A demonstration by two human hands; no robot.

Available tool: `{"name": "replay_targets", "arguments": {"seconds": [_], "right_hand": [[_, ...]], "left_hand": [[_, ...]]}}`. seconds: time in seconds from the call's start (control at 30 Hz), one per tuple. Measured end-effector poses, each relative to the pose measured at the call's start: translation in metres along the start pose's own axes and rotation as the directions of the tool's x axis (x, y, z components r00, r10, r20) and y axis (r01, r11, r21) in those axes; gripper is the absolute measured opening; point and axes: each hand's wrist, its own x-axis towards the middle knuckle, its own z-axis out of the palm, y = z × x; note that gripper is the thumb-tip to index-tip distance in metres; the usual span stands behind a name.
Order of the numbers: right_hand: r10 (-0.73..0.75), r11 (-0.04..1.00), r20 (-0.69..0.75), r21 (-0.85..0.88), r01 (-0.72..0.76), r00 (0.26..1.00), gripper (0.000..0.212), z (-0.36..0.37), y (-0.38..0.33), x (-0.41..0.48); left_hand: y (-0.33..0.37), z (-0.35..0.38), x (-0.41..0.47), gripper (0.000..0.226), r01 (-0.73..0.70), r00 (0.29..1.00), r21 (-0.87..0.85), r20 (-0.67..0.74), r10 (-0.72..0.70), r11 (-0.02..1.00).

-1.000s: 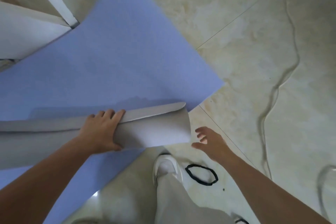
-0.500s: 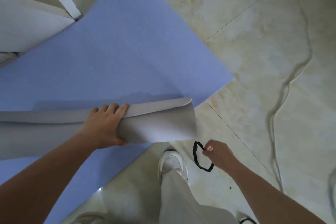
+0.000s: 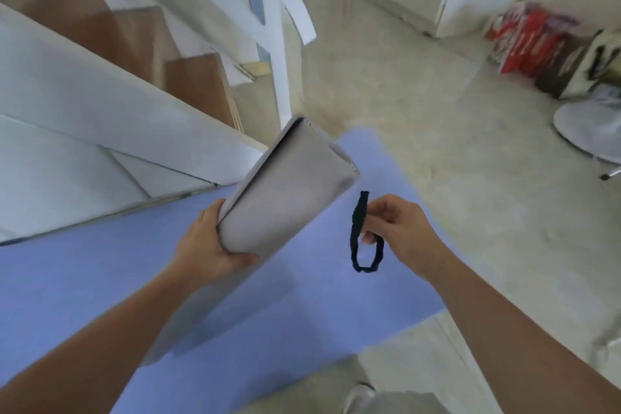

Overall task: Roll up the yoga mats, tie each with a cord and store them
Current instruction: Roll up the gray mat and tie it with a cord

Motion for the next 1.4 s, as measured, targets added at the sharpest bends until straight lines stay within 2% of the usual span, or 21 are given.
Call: {"name": "replay_targets", "arguments": {"seconds": [0.1, 0.2, 0.33, 0.4, 0.43, 0.53, 0.6, 0.67, 0.7, 0.77, 0.87, 0.9, 0.97, 1.07, 1.17, 1.23, 1.3, 1.33, 1.4], "right_hand": [[-0.101, 0.994, -0.008, 0.049, 0.102, 0.995, 0.009, 0.044, -0.068, 0.007], [-0.235, 0.97, -0.025, 0.054, 0.236, 0.972, 0.012, 0.085, -0.131, 0.003], [-0.464, 0.885, -0.07, 0.003, 0.465, 0.883, 0.014, 0.138, -0.204, -0.013], [-0.564, 0.82, -0.023, -0.127, 0.558, 0.825, 0.014, 0.165, -0.23, -0.019], [-0.565, 0.806, 0.048, -0.183, 0.563, 0.824, 0.014, 0.179, -0.237, -0.022], [-0.432, 0.792, 0.261, -0.349, 0.502, 0.863, 0.015, 0.218, -0.233, -0.03], [-0.473, 0.701, 0.246, -0.477, 0.53, 0.846, 0.017, 0.236, -0.217, -0.034], [-0.559, 0.627, 0.17, -0.553, 0.548, 0.811, 0.018, 0.248, -0.211, -0.038], [-0.584, 0.613, 0.148, -0.564, 0.553, 0.798, 0.018, 0.253, -0.211, -0.039], [-0.606, 0.601, 0.139, -0.566, 0.565, 0.784, 0.018, 0.262, -0.216, -0.042], [-0.604, 0.583, 0.157, -0.581, 0.568, 0.781, 0.018, 0.277, -0.22, -0.051], [-0.602, 0.576, 0.17, -0.584, 0.572, 0.78, 0.017, 0.283, -0.22, -0.054], [-0.603, 0.552, 0.2, -0.594, 0.585, 0.772, 0.017, 0.297, -0.222, -0.063], [-0.621, 0.509, 0.243, -0.597, 0.619, 0.745, 0.018, 0.315, -0.221, -0.079], [-0.602, 0.498, 0.261, -0.616, 0.61, 0.755, 0.019, 0.326, -0.222, -0.09], [-0.593, 0.532, 0.229, -0.608, 0.589, 0.772, 0.019, 0.33, -0.22, -0.095], [-0.628, 0.537, 0.188, -0.597, 0.595, 0.755, 0.018, 0.332, -0.218, -0.1], [-0.635, 0.543, 0.176, -0.592, 0.596, 0.752, 0.018, 0.333, -0.217, -0.102], [-0.63, 0.573, 0.156, -0.568, 0.591, 0.761, 0.016, 0.333, -0.216, -0.105]], "left_hand": [[-0.008, -0.033, -0.021, 0.124, 0.065, 0.991, -0.148, -0.108, -0.082, 0.987], [-0.021, -0.06, -0.042, 0.113, 0.062, 0.975, -0.309, -0.184, -0.124, 0.949], [-0.036, -0.08, -0.071, 0.103, 0.02, 0.961, -0.536, -0.222, -0.164, 0.844], [-0.045, -0.08, -0.081, 0.1, 0.025, 0.957, -0.608, -0.215, -0.195, 0.793], [-0.051, -0.077, -0.087, 0.099, 0.032, 0.956, -0.634, -0.207, -0.209, 0.772], [-0.065, -0.066, -0.102, 0.1, 0.068, 0.957, -0.675, -0.163, -0.238, 0.734], [-0.073, -0.06, -0.106, 0.101, 0.092, 0.96, -0.688, -0.131, -0.248, 0.719], [-0.074, -0.066, -0.107, 0.102, 0.083, 0.965, -0.688, -0.126, -0.232, 0.721], [-0.072, -0.075, -0.109, 0.101, 0.059, 0.967, -0.695, -0.138, -0.214, 0.716], [-0.058, -0.107, -0.114, 0.094, -0.075, 0.968, -0.74, -0.215, -0.129, 0.669], [-0.017, -0.17, -0.125, 0.06, -0.277, 0.942, -0.834, -0.334, -0.038, 0.477], [-0.006, -0.188, -0.128, 0.048, -0.304, 0.925, -0.832, -0.373, -0.064, 0.464], [0.014, -0.209, -0.13, 0.032, -0.264, 0.882, -0.848, -0.405, -0.241, 0.46], [0.018, -0.215, -0.13, 0.022, -0.103, 0.739, -0.844, -0.419, -0.527, 0.526], [0.013, -0.219, -0.129, 0.016, -0.067, 0.627, -0.861, -0.43, -0.65, 0.505], [0.011, -0.223, -0.128, 0.017, -0.052, 0.603, -0.905, -0.365, -0.709, 0.422], [0.015, -0.226, -0.128, 0.021, -0.081, 0.609, -0.962, -0.256, -0.751, 0.263], [0.016, -0.225, -0.128, 0.022, -0.089, 0.608, -0.972, -0.227, -0.761, 0.219], [0.017, -0.219, -0.129, 0.027, -0.09, 0.59, -0.962, -0.26, -0.764, 0.258]]}}
